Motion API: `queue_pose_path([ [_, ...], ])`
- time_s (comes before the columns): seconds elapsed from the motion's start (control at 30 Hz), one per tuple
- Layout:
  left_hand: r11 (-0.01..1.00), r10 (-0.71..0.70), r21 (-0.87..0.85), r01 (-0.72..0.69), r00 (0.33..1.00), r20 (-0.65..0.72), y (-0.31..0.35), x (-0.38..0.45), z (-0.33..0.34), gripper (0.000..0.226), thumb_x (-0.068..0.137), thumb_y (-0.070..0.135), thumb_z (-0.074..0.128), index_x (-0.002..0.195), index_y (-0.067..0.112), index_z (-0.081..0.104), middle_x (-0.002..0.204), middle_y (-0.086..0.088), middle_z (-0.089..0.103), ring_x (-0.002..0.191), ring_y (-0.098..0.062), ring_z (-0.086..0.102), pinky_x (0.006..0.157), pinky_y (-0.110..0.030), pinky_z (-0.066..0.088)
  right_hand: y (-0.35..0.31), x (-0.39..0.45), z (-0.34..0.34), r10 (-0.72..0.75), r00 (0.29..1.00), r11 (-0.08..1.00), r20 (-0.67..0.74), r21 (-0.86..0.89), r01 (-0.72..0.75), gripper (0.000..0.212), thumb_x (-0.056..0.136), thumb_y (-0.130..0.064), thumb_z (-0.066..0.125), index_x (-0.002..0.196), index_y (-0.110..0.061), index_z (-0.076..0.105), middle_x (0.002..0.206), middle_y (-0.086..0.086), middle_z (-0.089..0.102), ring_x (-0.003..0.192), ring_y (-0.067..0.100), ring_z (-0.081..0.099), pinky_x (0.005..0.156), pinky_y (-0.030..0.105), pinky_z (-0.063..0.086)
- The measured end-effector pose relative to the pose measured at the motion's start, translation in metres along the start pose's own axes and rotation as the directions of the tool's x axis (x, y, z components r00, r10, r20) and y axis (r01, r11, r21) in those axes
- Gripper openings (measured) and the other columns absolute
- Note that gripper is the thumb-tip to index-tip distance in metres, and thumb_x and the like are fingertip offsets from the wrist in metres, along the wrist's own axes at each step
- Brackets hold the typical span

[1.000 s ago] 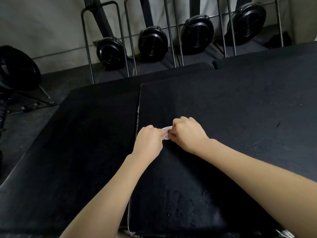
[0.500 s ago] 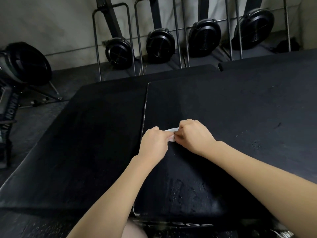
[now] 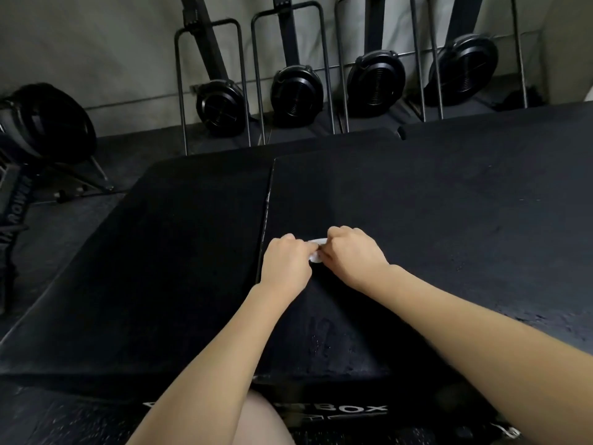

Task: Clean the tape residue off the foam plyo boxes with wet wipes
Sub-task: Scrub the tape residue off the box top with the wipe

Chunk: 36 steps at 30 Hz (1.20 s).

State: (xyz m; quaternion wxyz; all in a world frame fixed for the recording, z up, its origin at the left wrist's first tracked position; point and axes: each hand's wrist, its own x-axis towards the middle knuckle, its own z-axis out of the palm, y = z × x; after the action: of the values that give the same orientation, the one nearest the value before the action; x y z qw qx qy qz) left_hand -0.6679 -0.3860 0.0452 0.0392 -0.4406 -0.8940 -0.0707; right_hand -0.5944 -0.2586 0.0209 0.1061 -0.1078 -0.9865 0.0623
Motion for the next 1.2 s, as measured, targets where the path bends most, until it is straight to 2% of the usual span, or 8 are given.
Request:
queue_pose_path([
  [0.2,1.000,-0.008,-0.024,0.008,1.000,0.002,-0.002,-0.014,0.008,0.044,0.095,0.007,0.047,0.121,0.037,0.067,0.082,0.001,0.045,0.075,-0.019,0.044,0.067,-0.027,0.039,-0.002,-0.009,0.006,0.039,0.999,0.999,-0.002,0.004,-0.039,0.035,0.105,-0.033,0.047,0.095,-0.013,0.073,0.089,-0.002,0.044,0.083,0.017,0.038,0.075,0.026,0.025],
  [0.37,0.994,0.012,-0.105,-0.019,0.998,-0.065,-0.007,-0.057,0.019,0.049,0.092,0.004,0.050,0.114,0.044,0.069,0.075,-0.001,0.045,0.069,-0.019,0.045,0.056,-0.032,0.048,-0.012,-0.052,0.011,-0.068,0.969,0.997,-0.237,0.029,0.077,0.049,0.096,-0.045,0.051,0.061,-0.018,0.072,0.065,-0.003,0.050,0.061,0.015,0.035,0.060,0.030,0.028],
  [0.53,0.999,0.033,-0.037,-0.036,0.997,-0.072,0.005,-0.086,0.015,0.057,0.090,0.003,0.048,0.121,0.049,0.064,0.071,0.003,0.039,0.073,-0.018,0.041,0.055,-0.024,0.031,-0.019,-0.072,0.014,-0.102,0.967,0.995,-0.233,-0.006,0.104,0.036,0.084,-0.031,0.073,0.051,-0.019,0.064,0.061,-0.005,0.046,0.058,0.013,0.031,0.056,0.028,0.025],
  [0.73,0.999,-0.008,-0.040,0.007,1.000,-0.015,0.017,-0.059,-0.005,0.042,0.093,0.006,0.045,0.118,0.031,0.068,0.078,0.007,0.050,0.087,-0.017,0.048,0.081,-0.028,0.039,-0.024,-0.049,0.002,-0.057,0.997,0.998,-0.045,-0.003,0.057,0.035,0.105,-0.038,0.049,0.095,-0.014,0.073,0.088,0.000,0.046,0.083,0.019,0.037,0.075,0.032,0.025],
  [0.8,0.998,-0.024,-0.053,0.023,1.000,-0.008,0.018,-0.057,-0.006,0.037,0.095,0.009,0.046,0.115,0.029,0.069,0.083,0.004,0.061,0.093,-0.018,0.052,0.085,-0.030,0.041,-0.027,-0.046,0.000,-0.043,0.999,0.999,-0.025,-0.016,0.043,0.036,0.105,-0.038,0.046,0.098,-0.013,0.071,0.088,0.000,0.042,0.084,0.019,0.035,0.076,0.031,0.024],
  [0.87,0.999,-0.005,-0.036,0.005,1.000,0.002,0.019,-0.062,-0.008,0.034,0.099,0.012,0.045,0.116,0.030,0.069,0.083,0.003,0.059,0.090,-0.018,0.051,0.084,-0.029,0.040,-0.027,-0.048,0.003,-0.047,0.997,0.999,-0.065,-0.012,0.046,0.034,0.103,-0.036,0.053,0.092,-0.012,0.074,0.081,-0.001,0.041,0.079,0.019,0.036,0.074,0.031,0.026],
  [1.0,1.000,0.001,-0.024,-0.001,1.000,0.001,0.015,-0.086,-0.003,0.040,0.097,0.010,0.046,0.117,0.038,0.067,0.081,0.003,0.044,0.076,-0.017,0.044,0.068,-0.024,0.034,-0.028,-0.069,0.011,-0.098,0.966,0.995,-0.238,-0.028,0.094,0.038,0.081,-0.031,0.083,0.051,-0.016,0.065,0.063,-0.007,0.031,0.058,0.015,0.031,0.058,0.029,0.027],
  [1.2,1.000,-0.009,-0.029,0.008,0.999,-0.047,0.018,-0.116,0.009,0.038,0.092,0.007,0.046,0.110,0.032,0.068,0.073,0.005,0.032,0.073,-0.019,0.040,0.062,-0.025,0.027,-0.037,-0.094,0.018,-0.175,0.912,0.984,-0.371,-0.095,0.150,0.047,0.088,-0.034,0.049,0.045,-0.020,0.059,0.057,-0.003,0.041,0.056,0.013,0.027,0.054,0.028,0.023],
])
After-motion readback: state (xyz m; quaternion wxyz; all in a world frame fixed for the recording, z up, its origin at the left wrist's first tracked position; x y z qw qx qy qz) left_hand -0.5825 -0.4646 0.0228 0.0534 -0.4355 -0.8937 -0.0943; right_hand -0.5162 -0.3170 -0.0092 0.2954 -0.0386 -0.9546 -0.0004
